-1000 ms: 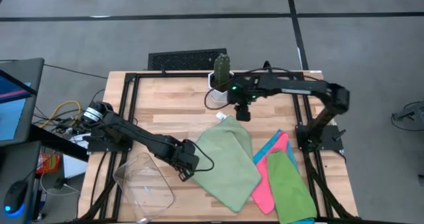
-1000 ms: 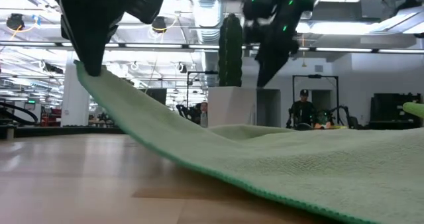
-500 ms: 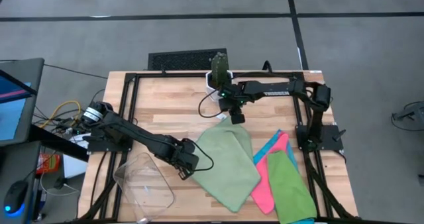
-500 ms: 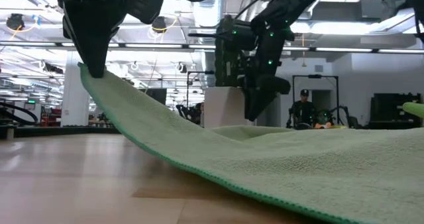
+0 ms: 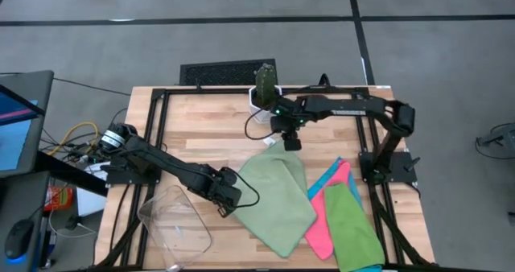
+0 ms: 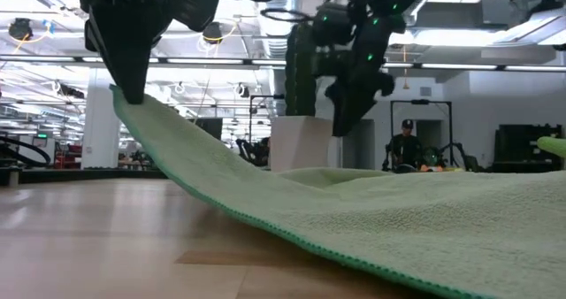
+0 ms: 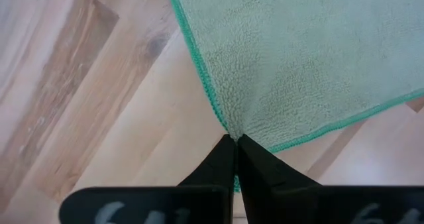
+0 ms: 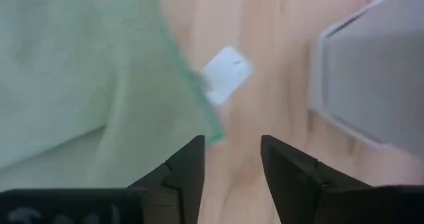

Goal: Fold microfiber towels
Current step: Fold the light green microfiber cloth

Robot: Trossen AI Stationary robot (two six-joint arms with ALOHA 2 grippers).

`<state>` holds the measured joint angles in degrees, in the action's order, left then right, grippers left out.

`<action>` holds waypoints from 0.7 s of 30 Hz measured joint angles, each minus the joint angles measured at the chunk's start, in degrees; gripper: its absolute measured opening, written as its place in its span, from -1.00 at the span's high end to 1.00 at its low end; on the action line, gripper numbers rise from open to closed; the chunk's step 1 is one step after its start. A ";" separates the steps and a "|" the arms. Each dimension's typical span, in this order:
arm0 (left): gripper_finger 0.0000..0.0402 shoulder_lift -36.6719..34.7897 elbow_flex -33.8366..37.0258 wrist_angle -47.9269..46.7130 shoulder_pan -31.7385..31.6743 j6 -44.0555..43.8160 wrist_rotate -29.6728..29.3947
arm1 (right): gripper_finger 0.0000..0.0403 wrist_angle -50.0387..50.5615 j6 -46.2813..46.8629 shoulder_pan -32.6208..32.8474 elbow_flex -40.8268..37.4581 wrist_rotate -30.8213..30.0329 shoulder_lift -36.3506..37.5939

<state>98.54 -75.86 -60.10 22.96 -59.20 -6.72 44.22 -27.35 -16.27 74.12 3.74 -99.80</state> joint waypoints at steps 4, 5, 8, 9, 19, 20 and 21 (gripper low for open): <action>1.00 0.00 -0.01 0.00 0.00 0.00 -0.41 | 0.14 -2.32 5.49 -0.10 -5.35 4.74 2.03; 1.00 0.00 -0.01 0.00 0.00 -0.10 -0.72 | 0.14 -4.29 7.44 -0.88 -7.13 6.05 2.47; 1.00 0.00 -0.01 0.02 0.06 -0.48 -1.39 | 0.14 -9.79 9.71 -3.60 -11.95 4.89 3.40; 1.00 0.00 -0.01 0.10 0.06 -0.48 -1.53 | 0.14 -11.69 9.48 -4.19 -12.91 4.36 3.24; 1.00 -0.04 -0.03 0.73 0.09 -0.73 -1.24 | 0.11 -24.33 4.66 -2.88 -17.47 3.89 -0.42; 1.00 -0.07 -0.03 0.81 0.09 -0.83 -1.25 | 0.10 -23.93 4.81 -2.82 -17.68 3.87 -0.70; 1.00 -0.07 -0.03 0.94 0.09 -0.83 -1.25 | 0.09 -24.26 4.81 -2.86 -17.74 3.86 -1.16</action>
<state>98.48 -75.90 -59.15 23.05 -60.03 -7.97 19.96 -22.55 -19.14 56.38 7.60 -100.96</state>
